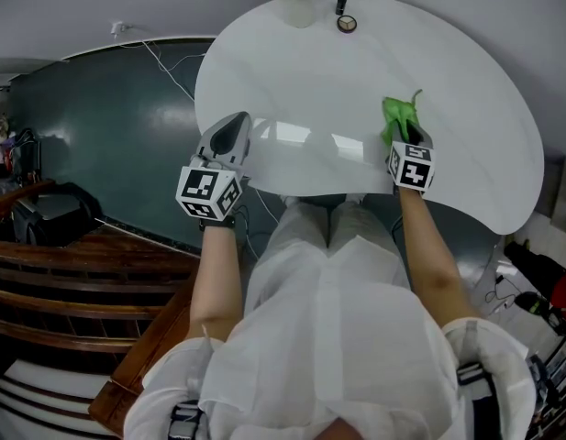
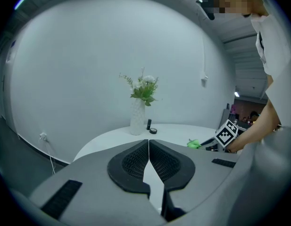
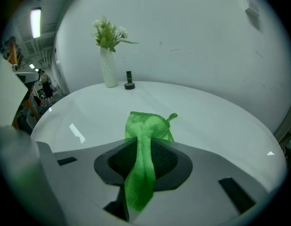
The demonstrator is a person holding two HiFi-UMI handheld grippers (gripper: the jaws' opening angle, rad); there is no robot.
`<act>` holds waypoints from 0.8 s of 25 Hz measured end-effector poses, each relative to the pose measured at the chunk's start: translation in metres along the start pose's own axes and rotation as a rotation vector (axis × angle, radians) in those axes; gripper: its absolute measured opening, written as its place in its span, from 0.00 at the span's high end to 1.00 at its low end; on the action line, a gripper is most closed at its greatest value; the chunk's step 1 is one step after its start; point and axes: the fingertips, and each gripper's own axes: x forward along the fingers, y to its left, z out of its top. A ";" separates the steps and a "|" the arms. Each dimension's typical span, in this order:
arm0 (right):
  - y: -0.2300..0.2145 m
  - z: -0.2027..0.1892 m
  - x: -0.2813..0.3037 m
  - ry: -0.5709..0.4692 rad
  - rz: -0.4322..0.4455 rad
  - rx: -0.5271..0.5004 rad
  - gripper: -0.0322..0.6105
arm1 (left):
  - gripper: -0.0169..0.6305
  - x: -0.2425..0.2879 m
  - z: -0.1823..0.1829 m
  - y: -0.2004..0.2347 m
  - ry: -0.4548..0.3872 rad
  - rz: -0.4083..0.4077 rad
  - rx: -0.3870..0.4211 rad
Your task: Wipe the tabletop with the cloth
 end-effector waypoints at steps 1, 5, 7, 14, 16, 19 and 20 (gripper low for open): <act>0.012 0.001 0.001 -0.002 0.012 -0.012 0.82 | 0.95 -0.004 -0.001 0.002 0.001 0.001 0.000; 0.056 0.008 0.006 -0.005 0.054 -0.037 0.82 | 0.95 -0.017 -0.007 0.012 0.004 0.011 -0.008; 0.078 0.012 0.007 -0.007 0.078 -0.046 0.82 | 0.95 -0.025 -0.010 0.017 0.004 0.013 -0.010; 0.155 0.022 0.015 -0.019 0.162 -0.088 0.82 | 0.95 -0.044 -0.018 0.038 0.013 0.005 -0.002; 0.178 0.023 0.014 -0.022 0.189 -0.107 0.82 | 0.95 -0.049 -0.018 0.044 0.012 0.002 0.003; 0.213 0.024 0.012 -0.023 0.231 -0.129 0.82 | 0.95 -0.057 -0.018 0.052 0.012 -0.004 0.010; 0.224 0.024 0.011 -0.023 0.248 -0.131 0.82 | 0.95 -0.059 -0.018 0.055 0.013 -0.007 0.013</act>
